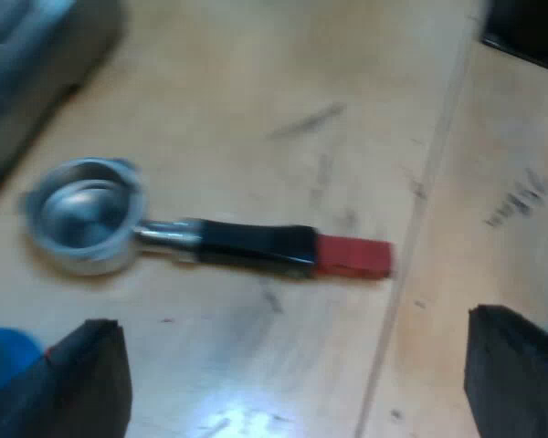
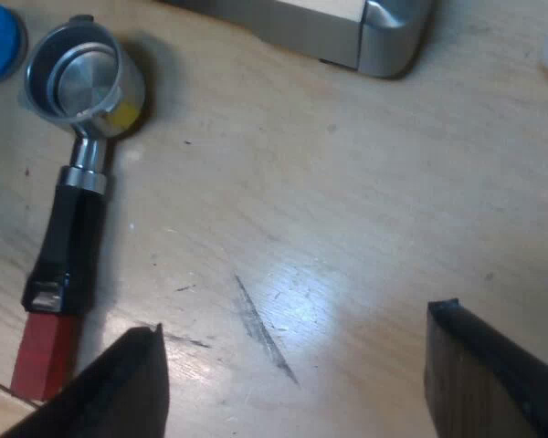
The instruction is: Put the handle in the coffee machine
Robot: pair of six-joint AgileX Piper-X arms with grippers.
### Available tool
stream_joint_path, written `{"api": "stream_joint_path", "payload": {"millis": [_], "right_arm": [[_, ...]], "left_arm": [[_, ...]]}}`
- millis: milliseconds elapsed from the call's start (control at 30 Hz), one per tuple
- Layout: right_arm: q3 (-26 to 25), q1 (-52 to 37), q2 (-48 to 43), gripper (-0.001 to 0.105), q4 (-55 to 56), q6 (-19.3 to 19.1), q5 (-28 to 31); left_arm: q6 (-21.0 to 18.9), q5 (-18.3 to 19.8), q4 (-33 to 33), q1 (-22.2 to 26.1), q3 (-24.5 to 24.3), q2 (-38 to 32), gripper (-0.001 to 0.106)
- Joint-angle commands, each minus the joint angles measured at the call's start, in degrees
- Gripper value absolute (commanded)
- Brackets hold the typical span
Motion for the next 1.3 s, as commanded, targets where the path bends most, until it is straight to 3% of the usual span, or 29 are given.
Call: {"api": "stream_joint_path", "payload": {"millis": [33, 267, 433, 567, 733, 833, 1067, 1200, 1300], "right_arm": [[-0.6, 5.6, 2.2, 0.061, -0.7, 2.7, 3.7], [-0.6, 12.2, 7.4, 0.061, -0.7, 9.5, 5.0], [-0.6, 14.0, 12.2, 0.06, -0.7, 12.8, 5.0], [-0.6, 14.1, 15.5, 0.056, -0.7, 14.4, 3.3], [-0.6, 14.1, 20.1, 0.018, -0.7, 17.5, 1.0], [-0.6, 14.1, 21.9, 0.002, -0.7, 18.7, 0.1], [-0.6, 14.4, 27.8, 0.0, -0.8, 21.7, -3.7], [-0.6, 16.7, 31.3, 0.0, -2.3, 21.7, -3.7], [-0.6, 19.1, 34.2, 0.0, -4.6, 22.7, -3.7]], "left_arm": [[0.3, 0.0, 0.3, -3.9, -0.4, 0.0, 0.076], [0.3, -0.6, 0.4, -13.9, -0.4, 0.0, 0.076], [0.4, -4.0, 0.4, -19.5, -0.4, 1.8, 0.076], [1.1, -4.0, 0.4, -20.6, -0.4, 3.0, 0.076], [1.1, -4.0, 0.5, -20.7, -0.4, 5.0, 0.076], [1.1, -4.2, 0.5, -20.7, -0.4, 5.7, 0.076], [1.1, -4.7, 0.5, -20.7, -0.4, 6.1, 0.076], [1.1, -10.4, 0.4, -20.7, -0.4, 6.1, 0.076], [1.1, -11.6, 0.4, -20.7, -0.4, 6.1, 0.076]]}}
